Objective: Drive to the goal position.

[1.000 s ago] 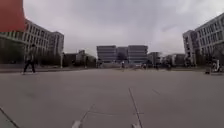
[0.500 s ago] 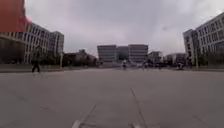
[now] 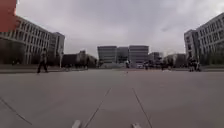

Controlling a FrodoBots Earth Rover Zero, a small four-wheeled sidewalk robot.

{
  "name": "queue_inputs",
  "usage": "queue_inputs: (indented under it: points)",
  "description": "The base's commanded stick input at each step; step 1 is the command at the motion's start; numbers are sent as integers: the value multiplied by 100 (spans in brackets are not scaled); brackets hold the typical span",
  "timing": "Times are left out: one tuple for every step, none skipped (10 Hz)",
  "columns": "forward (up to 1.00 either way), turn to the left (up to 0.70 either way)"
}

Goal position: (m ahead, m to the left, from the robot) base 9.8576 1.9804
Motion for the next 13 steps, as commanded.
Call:
queue_inputs:
  points:
    - [70, 0]
    - [70, 0]
    - [70, 0]
    - [70, 0]
    - [70, 0]
    - [70, 0]
    - [70, 0]
    - [70, 0]
    - [70, 0]
    - [70, 0]
    - [70, 0]
    - [70, 0]
    - [70, 0]
